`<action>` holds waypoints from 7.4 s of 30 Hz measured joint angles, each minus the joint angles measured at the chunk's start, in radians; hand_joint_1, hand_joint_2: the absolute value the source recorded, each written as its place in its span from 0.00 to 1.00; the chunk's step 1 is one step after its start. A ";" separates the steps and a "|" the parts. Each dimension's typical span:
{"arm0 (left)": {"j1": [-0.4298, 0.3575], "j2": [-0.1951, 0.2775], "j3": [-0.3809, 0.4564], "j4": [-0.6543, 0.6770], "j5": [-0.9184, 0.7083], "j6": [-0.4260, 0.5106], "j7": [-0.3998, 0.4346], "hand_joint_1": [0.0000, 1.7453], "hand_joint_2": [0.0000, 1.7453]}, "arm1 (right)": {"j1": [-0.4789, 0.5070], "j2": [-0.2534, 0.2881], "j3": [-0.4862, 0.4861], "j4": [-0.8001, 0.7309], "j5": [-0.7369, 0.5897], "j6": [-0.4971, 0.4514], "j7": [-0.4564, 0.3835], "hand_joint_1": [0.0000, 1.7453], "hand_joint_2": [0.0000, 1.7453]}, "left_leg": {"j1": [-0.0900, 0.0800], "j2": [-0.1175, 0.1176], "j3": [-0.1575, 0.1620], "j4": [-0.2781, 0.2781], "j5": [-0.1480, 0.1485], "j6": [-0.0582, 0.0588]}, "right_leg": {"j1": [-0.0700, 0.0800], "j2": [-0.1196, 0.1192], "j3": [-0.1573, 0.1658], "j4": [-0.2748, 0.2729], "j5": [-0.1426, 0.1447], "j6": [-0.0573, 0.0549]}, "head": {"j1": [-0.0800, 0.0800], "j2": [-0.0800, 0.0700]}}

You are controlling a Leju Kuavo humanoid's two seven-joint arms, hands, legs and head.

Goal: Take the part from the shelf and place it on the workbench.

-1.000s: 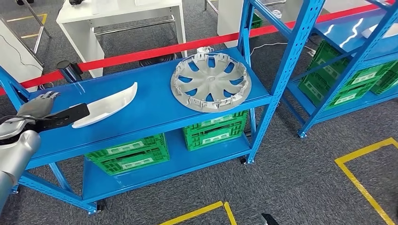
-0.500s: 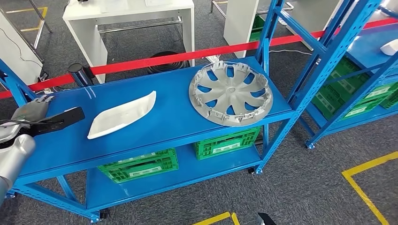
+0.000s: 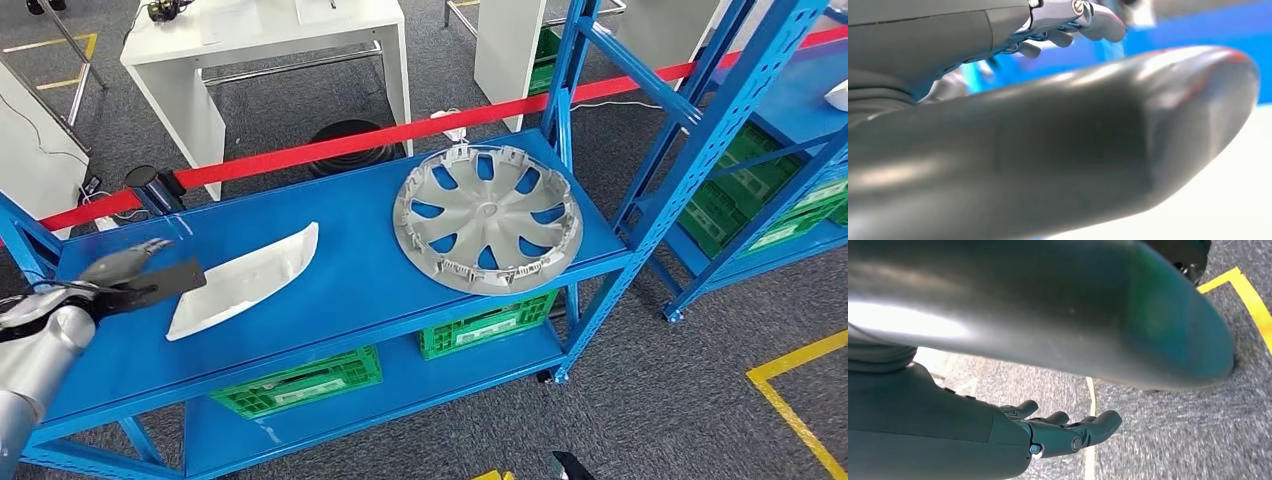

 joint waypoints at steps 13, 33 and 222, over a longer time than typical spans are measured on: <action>0.152 -0.019 0.019 -0.154 0.207 -0.054 -0.278 0.00 0.00 | 0.003 0.000 -0.026 0.000 -0.031 -0.004 -0.004 0.00 0.00 | -0.001 0.001 0.085 -0.267 0.149 0.028 | 0.000 -0.003 0.031 -0.011 -0.026 0.008 | -0.001 0.000; 0.342 0.051 -0.123 -0.563 0.484 -0.095 -0.249 0.00 0.00 | 0.004 0.000 -0.075 0.000 -0.054 -0.021 -0.003 0.00 0.00 | -0.004 0.003 0.088 -0.267 0.148 0.037 | -0.004 -0.003 0.035 -0.018 -0.025 0.051 | -0.001 0.000; 0.473 -0.071 -0.054 -1.253 0.776 0.381 -0.222 1.00 1.00 | 0.002 0.021 -0.146 0.000 0.027 -0.034 -0.026 0.00 0.00 | -0.032 0.015 0.192 -0.268 0.054 0.067 | -0.006 -0.006 -0.066 0.029 0.046 0.036 | 0.010 0.000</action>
